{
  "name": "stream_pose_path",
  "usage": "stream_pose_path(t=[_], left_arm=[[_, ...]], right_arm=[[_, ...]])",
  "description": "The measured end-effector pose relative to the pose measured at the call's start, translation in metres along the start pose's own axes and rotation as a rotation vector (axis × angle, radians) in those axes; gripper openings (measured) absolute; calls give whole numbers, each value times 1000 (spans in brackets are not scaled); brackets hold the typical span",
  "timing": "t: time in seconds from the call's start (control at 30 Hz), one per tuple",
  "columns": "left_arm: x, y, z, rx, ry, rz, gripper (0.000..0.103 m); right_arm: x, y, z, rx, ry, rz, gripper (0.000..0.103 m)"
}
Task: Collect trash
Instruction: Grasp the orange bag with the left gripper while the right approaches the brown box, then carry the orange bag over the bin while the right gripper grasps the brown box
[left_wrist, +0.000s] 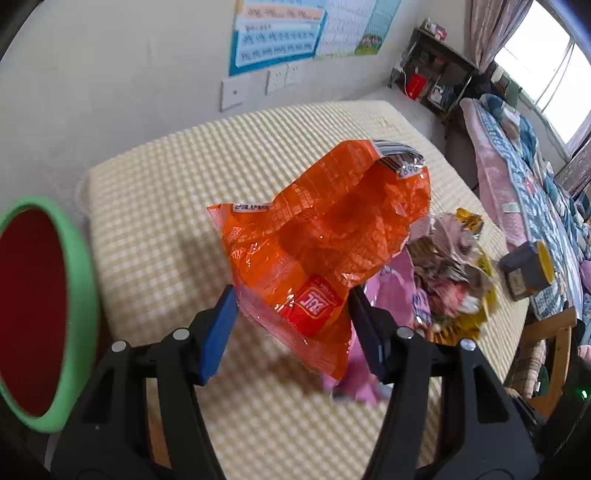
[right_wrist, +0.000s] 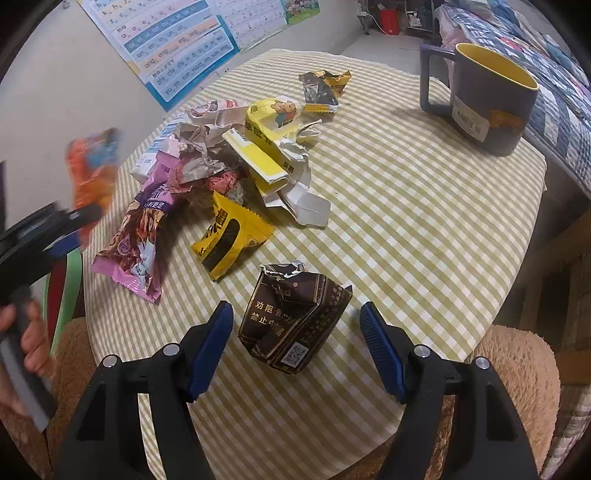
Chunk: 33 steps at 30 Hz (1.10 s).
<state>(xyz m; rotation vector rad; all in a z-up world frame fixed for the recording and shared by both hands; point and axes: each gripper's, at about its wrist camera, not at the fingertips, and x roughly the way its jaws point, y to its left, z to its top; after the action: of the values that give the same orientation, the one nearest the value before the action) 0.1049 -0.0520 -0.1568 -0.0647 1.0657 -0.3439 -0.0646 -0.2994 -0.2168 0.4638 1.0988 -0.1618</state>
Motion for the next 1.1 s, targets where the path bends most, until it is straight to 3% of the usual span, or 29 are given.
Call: stream_pose_path(t=[0.07,0.13,0.2,0.27,0.77,1.1], left_arm=[[-19,2,-5,14,-34,3,59],[-33,4,-9,26,-64,16,59],[-48,7,-12,22,-95,23,59],[-58,10,-13,14,-118,24,59],[-102,28,-20,15,-231,52,59],[-134,75,-28,-87,-296,87,59]], right_arm=[[1,3,1,-4,-1,0,69],[3,6,1,-15,2,0,61],[7,9,0,-30,15,0,41],[8,13,-1,-38,17,11,36],[-50,51,6,-104,-179,95,35],[-70,102,43,-183,-246,128,35]])
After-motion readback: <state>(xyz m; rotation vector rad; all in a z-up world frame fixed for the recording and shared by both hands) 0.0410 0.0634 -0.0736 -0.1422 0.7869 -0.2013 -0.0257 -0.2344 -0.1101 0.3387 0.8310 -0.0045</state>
